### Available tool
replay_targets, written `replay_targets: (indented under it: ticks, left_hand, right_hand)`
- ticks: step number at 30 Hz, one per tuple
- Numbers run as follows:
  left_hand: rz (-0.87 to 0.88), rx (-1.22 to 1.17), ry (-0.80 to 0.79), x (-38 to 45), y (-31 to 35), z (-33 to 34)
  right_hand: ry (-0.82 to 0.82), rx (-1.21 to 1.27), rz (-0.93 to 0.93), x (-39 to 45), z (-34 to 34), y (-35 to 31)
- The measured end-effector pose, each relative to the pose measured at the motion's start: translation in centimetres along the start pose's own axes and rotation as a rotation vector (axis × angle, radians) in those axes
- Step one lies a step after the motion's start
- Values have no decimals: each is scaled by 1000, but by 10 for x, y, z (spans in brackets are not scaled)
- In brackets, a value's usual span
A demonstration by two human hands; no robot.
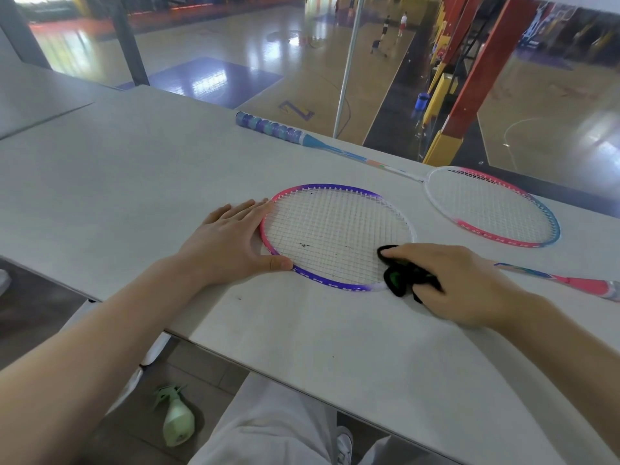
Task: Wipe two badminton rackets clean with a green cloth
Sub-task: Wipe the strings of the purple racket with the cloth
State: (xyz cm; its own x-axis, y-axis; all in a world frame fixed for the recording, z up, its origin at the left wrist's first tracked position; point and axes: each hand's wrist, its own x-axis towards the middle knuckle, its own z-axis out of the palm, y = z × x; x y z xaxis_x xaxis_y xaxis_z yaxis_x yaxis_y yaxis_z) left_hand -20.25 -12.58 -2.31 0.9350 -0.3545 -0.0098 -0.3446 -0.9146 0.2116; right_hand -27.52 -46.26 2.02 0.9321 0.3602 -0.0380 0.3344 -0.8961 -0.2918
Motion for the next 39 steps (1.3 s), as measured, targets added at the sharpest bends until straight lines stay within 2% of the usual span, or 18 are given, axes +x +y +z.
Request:
replay_targets:
  ticks: [7, 14, 18, 25, 30, 34, 39]
  left_hand:
    - [-2, 5, 4, 0, 1, 0]
    - [6, -42, 55, 0, 0, 1]
    - [9, -39, 51, 0, -1, 2]
    - [0, -4, 19, 0, -1, 2]
    - [4, 2, 31, 1, -2, 4]
    - [1, 8, 18, 1, -1, 3]
    - [-8, 14, -6, 1, 0, 0]
  right_hand:
    - [-98, 27, -166, 54, 10, -45]
    - [-73, -39, -313, 113, 24, -97]
    - [-77, -38, -295, 106, 22, -86]
    - [-60, 72, -122, 58, 4, -27]
    - [-27, 30, -32, 17, -14, 16]
    - [57, -2, -48, 16, -2, 1]
    - [-27, -31, -129, 50, 7, -43]
